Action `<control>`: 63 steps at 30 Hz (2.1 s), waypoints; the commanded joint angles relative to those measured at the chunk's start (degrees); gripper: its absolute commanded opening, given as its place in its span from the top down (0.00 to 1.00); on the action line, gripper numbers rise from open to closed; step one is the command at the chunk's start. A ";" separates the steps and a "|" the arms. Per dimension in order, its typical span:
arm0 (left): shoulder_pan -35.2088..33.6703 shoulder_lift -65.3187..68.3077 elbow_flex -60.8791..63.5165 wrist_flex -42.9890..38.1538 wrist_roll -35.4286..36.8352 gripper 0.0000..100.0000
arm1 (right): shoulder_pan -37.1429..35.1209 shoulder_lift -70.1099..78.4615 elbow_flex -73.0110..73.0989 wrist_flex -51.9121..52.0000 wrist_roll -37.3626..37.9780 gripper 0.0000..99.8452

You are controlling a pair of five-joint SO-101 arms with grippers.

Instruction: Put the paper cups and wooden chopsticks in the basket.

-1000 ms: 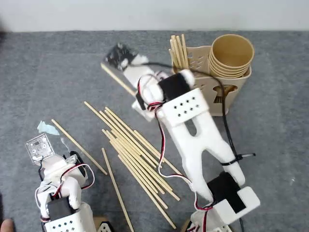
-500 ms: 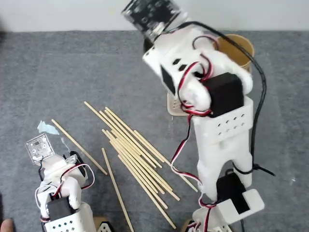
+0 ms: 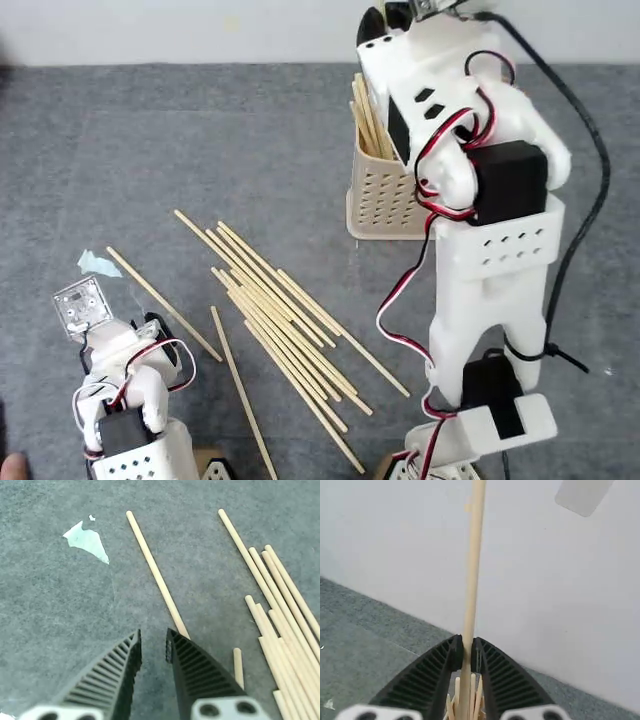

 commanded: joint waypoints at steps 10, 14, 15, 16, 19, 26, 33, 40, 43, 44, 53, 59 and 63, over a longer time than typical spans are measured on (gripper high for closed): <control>-0.18 -0.44 -0.40 -1.05 -0.18 0.92 | 4.79 -15.25 26.90 -14.90 -4.22 0.99; -0.18 -0.44 -0.40 -1.05 -0.18 0.92 | 4.79 -24.22 45.54 -31.08 -4.04 0.99; -0.18 -0.44 -0.40 -1.05 -0.18 0.92 | 4.79 -25.98 49.58 -35.03 -4.04 0.99; -0.18 -0.44 -0.40 -1.05 -0.18 0.92 | 4.79 -27.30 53.10 -38.46 -4.04 0.99; -0.18 -0.44 -0.40 -1.05 -0.18 0.92 | 4.88 -28.44 59.08 -44.62 -4.04 0.99; -0.18 -0.44 -0.40 -1.05 -0.18 0.92 | 6.73 -28.44 71.74 -55.43 -4.04 0.99; -0.18 -0.44 -0.40 -1.05 -0.18 0.92 | 6.37 -29.05 79.38 -56.48 -4.48 0.81; -0.18 -0.44 -0.40 -1.05 -0.18 0.92 | 6.29 -33.27 72.70 -39.34 -4.40 0.82; -0.18 -0.44 -0.40 -1.05 -0.18 0.92 | 6.20 -35.21 69.71 -29.41 -4.48 0.82; -0.18 -0.44 -0.40 -1.05 -0.18 0.92 | 6.20 -35.74 69.10 -26.59 -4.40 0.82; -0.18 -0.44 -0.40 -1.05 -0.18 0.92 | -1.63 -38.11 68.75 -4.62 -4.04 0.82; 0.09 -0.44 -0.40 -1.05 -0.18 0.92 | -9.27 -38.29 71.65 1.27 -2.73 0.82; 0.09 -0.44 -0.40 -1.05 -0.18 0.92 | -14.99 -37.85 78.51 -0.04 1.32 0.82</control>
